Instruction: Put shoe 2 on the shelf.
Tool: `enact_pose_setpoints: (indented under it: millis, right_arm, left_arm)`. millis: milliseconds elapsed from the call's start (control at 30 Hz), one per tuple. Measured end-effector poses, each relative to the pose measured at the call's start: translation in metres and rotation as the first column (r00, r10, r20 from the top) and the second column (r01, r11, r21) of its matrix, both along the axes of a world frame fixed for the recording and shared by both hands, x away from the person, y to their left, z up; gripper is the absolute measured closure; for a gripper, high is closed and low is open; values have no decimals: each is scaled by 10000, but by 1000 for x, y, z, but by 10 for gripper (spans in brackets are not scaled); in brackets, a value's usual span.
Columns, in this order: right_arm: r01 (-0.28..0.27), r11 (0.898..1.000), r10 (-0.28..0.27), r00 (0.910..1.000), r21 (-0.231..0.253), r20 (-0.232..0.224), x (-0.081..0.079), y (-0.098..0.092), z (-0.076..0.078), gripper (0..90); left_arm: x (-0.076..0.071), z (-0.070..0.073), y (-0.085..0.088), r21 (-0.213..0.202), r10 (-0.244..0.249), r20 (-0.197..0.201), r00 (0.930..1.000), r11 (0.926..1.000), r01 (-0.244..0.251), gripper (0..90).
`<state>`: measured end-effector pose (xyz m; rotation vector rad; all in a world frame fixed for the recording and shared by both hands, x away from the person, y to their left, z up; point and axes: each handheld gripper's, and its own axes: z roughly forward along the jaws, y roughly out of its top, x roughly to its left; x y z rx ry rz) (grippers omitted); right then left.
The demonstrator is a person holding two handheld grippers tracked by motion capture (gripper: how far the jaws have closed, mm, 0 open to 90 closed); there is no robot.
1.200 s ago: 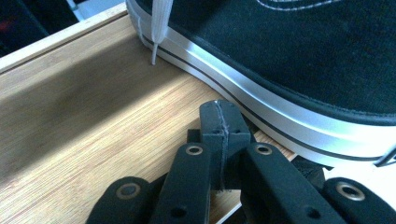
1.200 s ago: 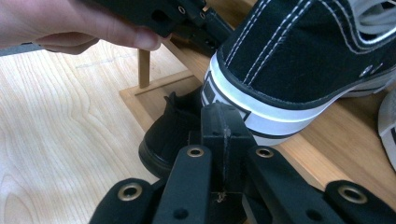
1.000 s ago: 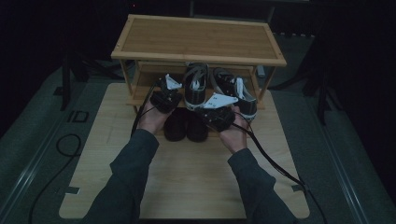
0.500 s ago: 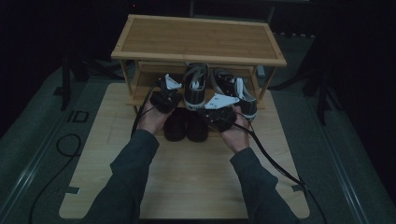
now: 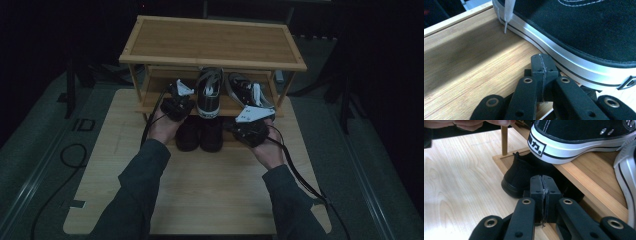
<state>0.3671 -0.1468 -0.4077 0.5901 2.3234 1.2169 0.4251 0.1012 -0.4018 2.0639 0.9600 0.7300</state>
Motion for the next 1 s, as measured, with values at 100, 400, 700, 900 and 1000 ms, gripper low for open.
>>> enact_pose_setpoints:
  millis: [100, 400, 700, 900, 1000]
  right_arm:
    - [16, 10000, -16, 10000, 10, -90, -1, -6, 1, 883]
    - [-13, 9999, 20, 9991, 164, -418, -1, -29, 2, 892]
    - [-180, 9997, 188, 9977, 133, -656, 0, -43, 3, 895]
    - [-150, 9998, 158, 9973, 115, -711, 0, -56, 3, 896]
    - [-145, 9999, 150, 9970, 72, -754, -1, -62, 3, 896]
  left_arm:
    - [0, 0, 0, -1, -3, -12, 10000, 10000, 3, 900]
    - [1, -1, -1, -360, -1, -66, 10000, 9994, -2, 900]
    - [1, -1, 0, -370, -18, -69, 10000, 9993, 15, 900]
    - [1, -1, 0, -393, -30, -63, 10000, 9992, 28, 900]
    - [1, -1, 0, -374, -34, -65, 10000, 9993, 32, 900]
